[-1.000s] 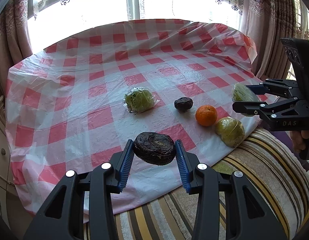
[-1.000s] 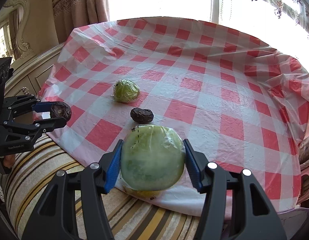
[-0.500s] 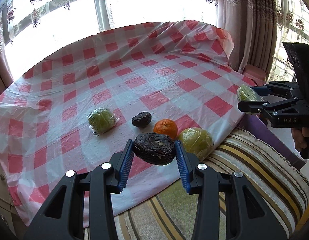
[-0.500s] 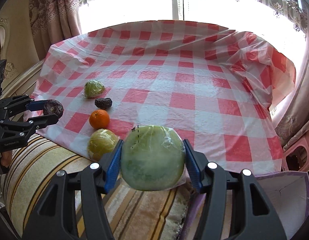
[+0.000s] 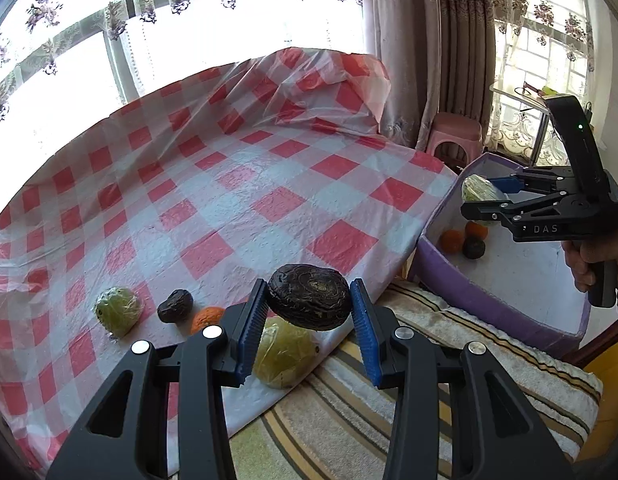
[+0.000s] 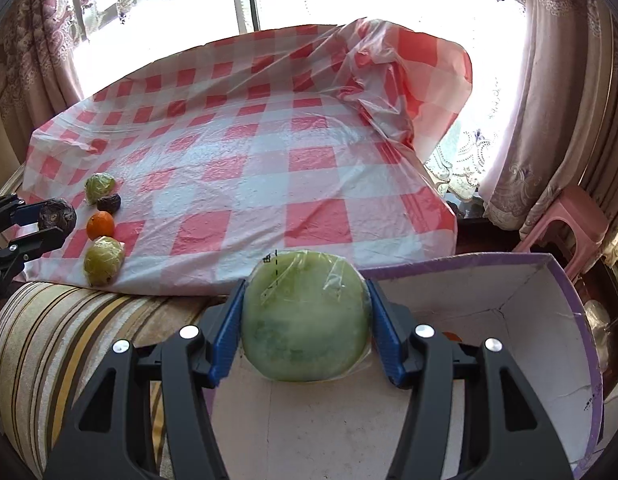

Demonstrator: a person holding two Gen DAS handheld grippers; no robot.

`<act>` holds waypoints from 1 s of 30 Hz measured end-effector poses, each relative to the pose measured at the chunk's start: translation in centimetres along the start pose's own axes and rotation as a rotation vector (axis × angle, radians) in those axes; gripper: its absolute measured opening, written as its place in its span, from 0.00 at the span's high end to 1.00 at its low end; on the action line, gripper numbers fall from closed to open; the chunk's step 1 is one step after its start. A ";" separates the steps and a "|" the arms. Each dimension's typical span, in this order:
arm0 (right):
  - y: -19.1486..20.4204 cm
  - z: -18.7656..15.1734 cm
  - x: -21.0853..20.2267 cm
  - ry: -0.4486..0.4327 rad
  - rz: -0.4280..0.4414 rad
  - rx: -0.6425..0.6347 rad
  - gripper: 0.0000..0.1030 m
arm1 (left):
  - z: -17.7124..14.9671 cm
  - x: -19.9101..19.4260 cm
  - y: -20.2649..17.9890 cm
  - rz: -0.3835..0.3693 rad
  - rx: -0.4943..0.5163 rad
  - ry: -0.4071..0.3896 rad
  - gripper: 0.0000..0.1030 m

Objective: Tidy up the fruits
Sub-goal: 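Carry the cabbage in the right tool while the left tool carries the dark fruit to the box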

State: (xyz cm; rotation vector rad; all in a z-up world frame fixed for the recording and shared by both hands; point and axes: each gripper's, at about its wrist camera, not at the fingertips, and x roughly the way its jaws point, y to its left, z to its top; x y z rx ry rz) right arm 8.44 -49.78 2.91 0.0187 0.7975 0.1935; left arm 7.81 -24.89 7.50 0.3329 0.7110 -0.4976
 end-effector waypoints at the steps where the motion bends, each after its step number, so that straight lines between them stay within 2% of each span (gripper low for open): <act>1: -0.6 -0.3 0.1 0.008 -0.010 0.012 0.44 | 0.3 0.2 -0.6 -0.013 0.010 0.000 0.61; 7: -2.5 -1.8 1.0 0.071 -0.064 0.052 0.44 | 2.0 1.7 -4.7 -0.090 0.091 0.001 0.61; 11: -3.2 -2.2 1.4 0.092 -0.065 0.081 0.44 | 2.7 3.1 -7.3 -0.141 0.136 0.014 0.61; 18: -3.8 -2.5 3.0 0.185 -0.123 0.047 0.44 | 3.1 5.6 -12.0 -0.231 0.229 0.054 0.61; 21: -4.1 -2.7 3.6 0.216 -0.115 0.026 0.44 | 2.9 7.0 -13.8 -0.271 0.260 0.091 0.61; 24: -4.2 -2.9 4.5 0.260 -0.125 -0.012 0.44 | 2.4 8.3 -15.8 -0.289 0.323 0.135 0.61; 30: -4.5 -2.6 5.8 0.319 -0.129 -0.080 0.44 | 1.7 10.0 -18.1 -0.279 0.426 0.192 0.61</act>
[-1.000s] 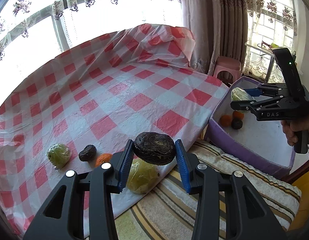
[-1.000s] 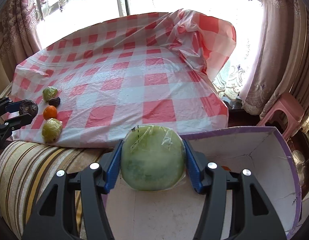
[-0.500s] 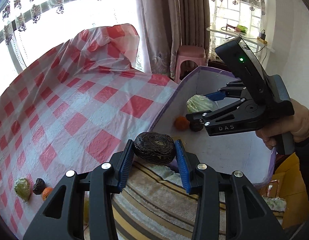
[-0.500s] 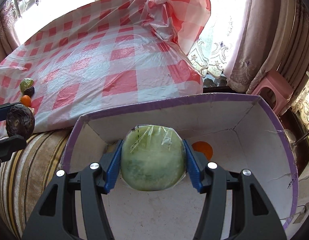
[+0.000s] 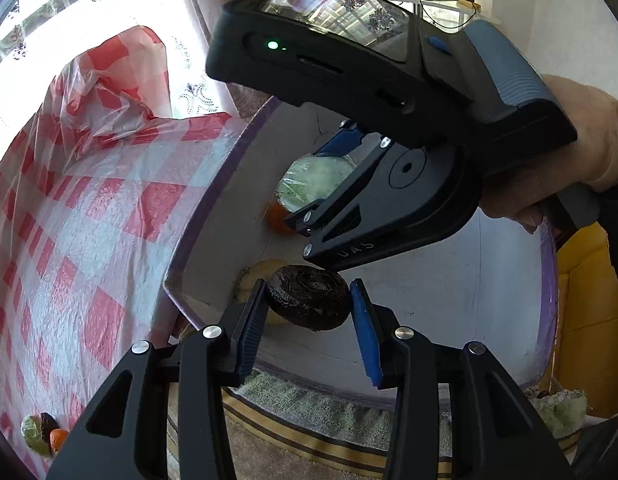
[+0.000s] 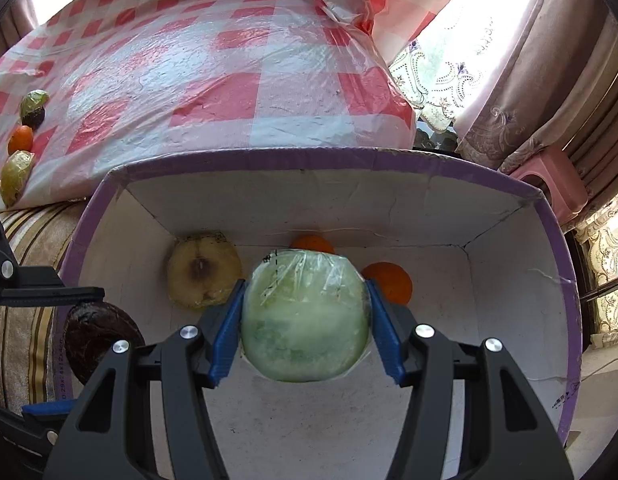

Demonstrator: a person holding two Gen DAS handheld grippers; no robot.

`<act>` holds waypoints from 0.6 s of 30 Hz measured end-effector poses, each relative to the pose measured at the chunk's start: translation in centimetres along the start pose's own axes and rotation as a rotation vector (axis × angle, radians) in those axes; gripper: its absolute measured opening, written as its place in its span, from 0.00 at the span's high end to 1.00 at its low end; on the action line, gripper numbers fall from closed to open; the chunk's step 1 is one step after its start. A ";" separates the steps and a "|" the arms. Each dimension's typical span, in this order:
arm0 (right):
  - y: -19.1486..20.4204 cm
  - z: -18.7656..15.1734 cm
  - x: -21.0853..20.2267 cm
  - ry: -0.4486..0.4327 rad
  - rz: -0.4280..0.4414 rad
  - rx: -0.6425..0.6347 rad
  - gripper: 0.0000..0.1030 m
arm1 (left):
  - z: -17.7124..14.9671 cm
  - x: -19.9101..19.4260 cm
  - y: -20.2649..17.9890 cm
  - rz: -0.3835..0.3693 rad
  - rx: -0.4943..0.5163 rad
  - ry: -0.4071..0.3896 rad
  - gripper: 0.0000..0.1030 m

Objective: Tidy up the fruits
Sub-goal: 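Carry the cabbage in the right tool while the left tool carries the dark fruit to the box, then open the right tool to drop the cabbage while the left tool releases the dark fruit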

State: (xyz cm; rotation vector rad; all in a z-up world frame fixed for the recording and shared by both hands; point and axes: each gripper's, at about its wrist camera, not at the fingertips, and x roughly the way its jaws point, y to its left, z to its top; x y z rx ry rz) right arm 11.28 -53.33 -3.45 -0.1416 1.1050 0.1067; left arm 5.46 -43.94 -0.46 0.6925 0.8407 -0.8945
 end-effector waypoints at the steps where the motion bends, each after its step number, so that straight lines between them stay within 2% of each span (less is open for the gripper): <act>1: -0.1 0.1 0.3 0.006 -0.003 -0.008 0.44 | 0.0 0.3 -0.2 -0.002 0.013 0.013 0.61; 3: 0.1 0.3 1.4 0.041 -0.020 -0.041 0.44 | 0.0 1.2 -0.6 -0.010 0.034 0.043 0.61; 6: 0.6 0.2 2.8 0.062 0.001 -0.077 0.44 | -0.1 2.4 -1.2 -0.010 0.075 0.097 0.61; 10: 1.1 0.2 4.0 0.058 0.016 -0.093 0.44 | -0.3 4.2 -2.2 0.031 0.144 0.150 0.61; 18: 1.0 0.2 5.8 0.057 0.023 -0.089 0.44 | -0.1 5.6 -1.8 0.040 0.137 0.183 0.61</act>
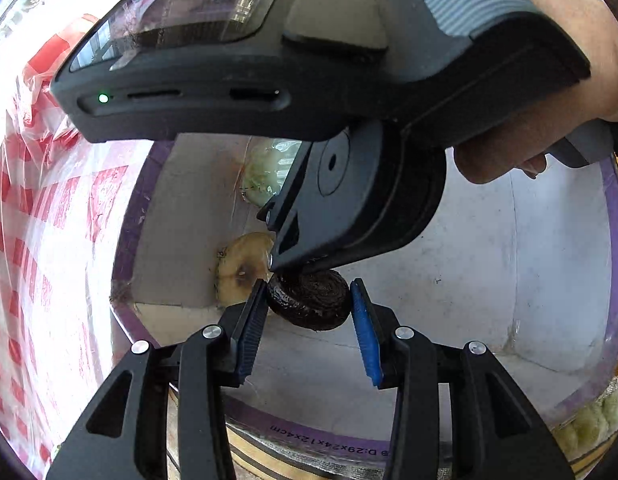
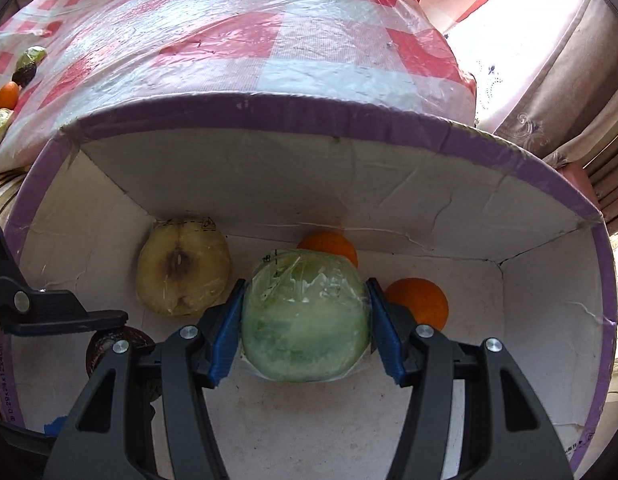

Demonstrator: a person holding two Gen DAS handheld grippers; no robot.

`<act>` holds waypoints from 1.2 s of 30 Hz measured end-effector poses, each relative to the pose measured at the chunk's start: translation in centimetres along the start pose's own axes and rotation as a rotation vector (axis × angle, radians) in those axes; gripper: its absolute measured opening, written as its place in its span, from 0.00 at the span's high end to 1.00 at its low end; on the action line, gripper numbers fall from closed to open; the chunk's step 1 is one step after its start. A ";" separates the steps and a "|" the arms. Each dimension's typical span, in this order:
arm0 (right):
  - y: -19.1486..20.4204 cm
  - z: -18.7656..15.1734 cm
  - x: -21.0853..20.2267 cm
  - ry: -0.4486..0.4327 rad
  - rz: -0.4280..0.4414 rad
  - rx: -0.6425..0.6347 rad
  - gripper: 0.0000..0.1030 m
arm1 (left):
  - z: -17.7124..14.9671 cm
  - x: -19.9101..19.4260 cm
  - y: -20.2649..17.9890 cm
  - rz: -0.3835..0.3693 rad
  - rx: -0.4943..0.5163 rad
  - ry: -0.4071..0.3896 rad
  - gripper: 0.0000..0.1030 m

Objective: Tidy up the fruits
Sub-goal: 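Open the right tool to drop the cabbage while the left tool releases the dark fruit, then move both open tools back over the remaining fruits on the table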

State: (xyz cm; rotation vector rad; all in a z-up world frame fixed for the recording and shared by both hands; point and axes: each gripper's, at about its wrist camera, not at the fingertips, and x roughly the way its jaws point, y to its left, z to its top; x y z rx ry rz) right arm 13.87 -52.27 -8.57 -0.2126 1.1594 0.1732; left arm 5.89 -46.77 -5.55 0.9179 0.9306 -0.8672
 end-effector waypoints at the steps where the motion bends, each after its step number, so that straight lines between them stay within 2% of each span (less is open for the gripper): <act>1: -0.1 0.1 0.1 0.001 0.002 0.004 0.43 | 0.0 0.0 0.0 0.001 -0.002 -0.002 0.60; 11: -0.1 -0.3 0.0 0.003 0.001 -0.010 0.43 | -0.1 0.0 0.2 0.006 -0.010 -0.013 0.57; 17: -0.3 -0.3 -1.5 -0.026 -0.030 0.004 0.32 | -0.4 -0.4 1.1 0.000 -0.039 -0.036 0.54; 19: -0.3 -0.2 -2.2 -0.035 -0.042 0.014 0.29 | -0.5 -0.9 1.5 0.001 -0.060 -0.057 0.48; 21: -0.3 -0.2 -3.1 -0.055 -0.065 0.030 0.24 | -0.6 -1.4 2.1 0.000 -0.086 -0.082 0.43; 27: -0.9 -0.5 -6.2 -0.127 -0.104 0.117 0.17 | -1.1 -3.3 4.4 -0.012 -0.198 -0.166 0.37; 36: -0.9 0.3 -10.9 -0.263 -0.122 0.215 0.16 | -2.5 -6.3 8.2 -0.014 -0.404 -0.304 0.28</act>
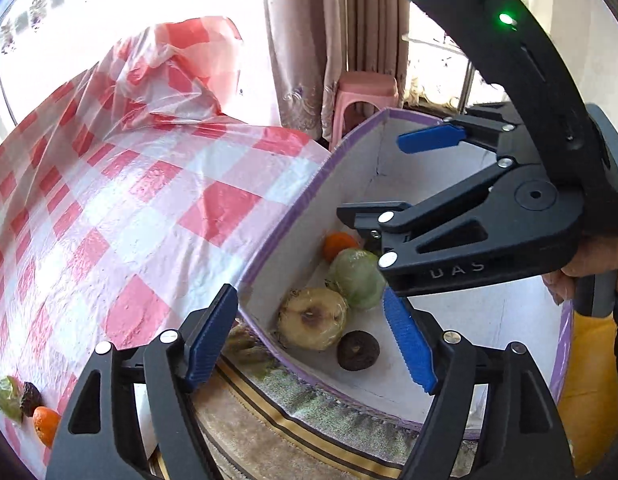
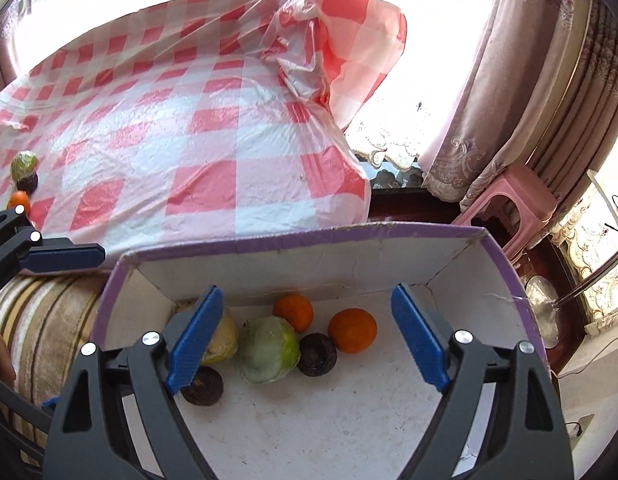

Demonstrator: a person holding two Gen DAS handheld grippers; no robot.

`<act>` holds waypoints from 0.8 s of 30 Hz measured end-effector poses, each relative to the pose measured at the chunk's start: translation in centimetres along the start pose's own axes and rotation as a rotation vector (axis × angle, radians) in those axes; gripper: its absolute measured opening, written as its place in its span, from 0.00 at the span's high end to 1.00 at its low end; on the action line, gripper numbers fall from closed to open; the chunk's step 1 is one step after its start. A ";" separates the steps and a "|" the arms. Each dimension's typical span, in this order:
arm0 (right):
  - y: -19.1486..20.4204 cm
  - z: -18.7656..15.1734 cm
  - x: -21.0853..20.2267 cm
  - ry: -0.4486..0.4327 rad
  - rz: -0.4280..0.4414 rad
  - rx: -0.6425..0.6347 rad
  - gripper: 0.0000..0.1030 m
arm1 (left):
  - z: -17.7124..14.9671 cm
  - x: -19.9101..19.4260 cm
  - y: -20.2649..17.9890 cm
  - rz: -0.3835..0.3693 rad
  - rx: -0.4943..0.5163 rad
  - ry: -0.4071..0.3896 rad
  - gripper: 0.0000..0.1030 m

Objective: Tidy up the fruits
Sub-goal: 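Move both open tools back over the remaining fruits on the table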

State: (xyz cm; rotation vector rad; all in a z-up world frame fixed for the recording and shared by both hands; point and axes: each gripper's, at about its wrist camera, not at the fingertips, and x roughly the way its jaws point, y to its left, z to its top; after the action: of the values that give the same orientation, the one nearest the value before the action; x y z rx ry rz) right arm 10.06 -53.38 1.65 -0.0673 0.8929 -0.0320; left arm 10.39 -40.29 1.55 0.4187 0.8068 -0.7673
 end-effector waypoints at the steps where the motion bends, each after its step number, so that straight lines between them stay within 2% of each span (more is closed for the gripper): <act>1: 0.0 0.2 -0.5 -0.019 0.003 0.020 0.15 | 0.1 -0.4 0.6 0.006 -0.022 -0.017 0.27; 8: 1.1 2.4 -2.9 -0.152 0.029 0.131 0.12 | -0.8 -5.5 5.5 0.087 -0.186 -0.149 0.16; 14: 4.5 4.2 -3.8 -0.219 0.088 0.140 0.09 | -2.5 -9.1 10.3 0.159 -0.291 -0.211 0.14; 19: 7.9 5.3 -4.0 -0.237 0.136 0.107 0.07 | -4.2 -11.8 12.9 0.304 -0.330 -0.237 0.14; 24: 11.7 6.1 -4.4 -0.256 0.107 0.065 0.07 | -6.3 -14.4 15.4 0.429 -0.378 -0.256 0.14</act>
State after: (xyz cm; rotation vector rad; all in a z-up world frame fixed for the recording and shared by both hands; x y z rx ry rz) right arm 12.06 -41.20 8.02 0.0372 0.6378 0.0467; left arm 12.39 -19.82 9.44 0.1391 0.5756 -0.2505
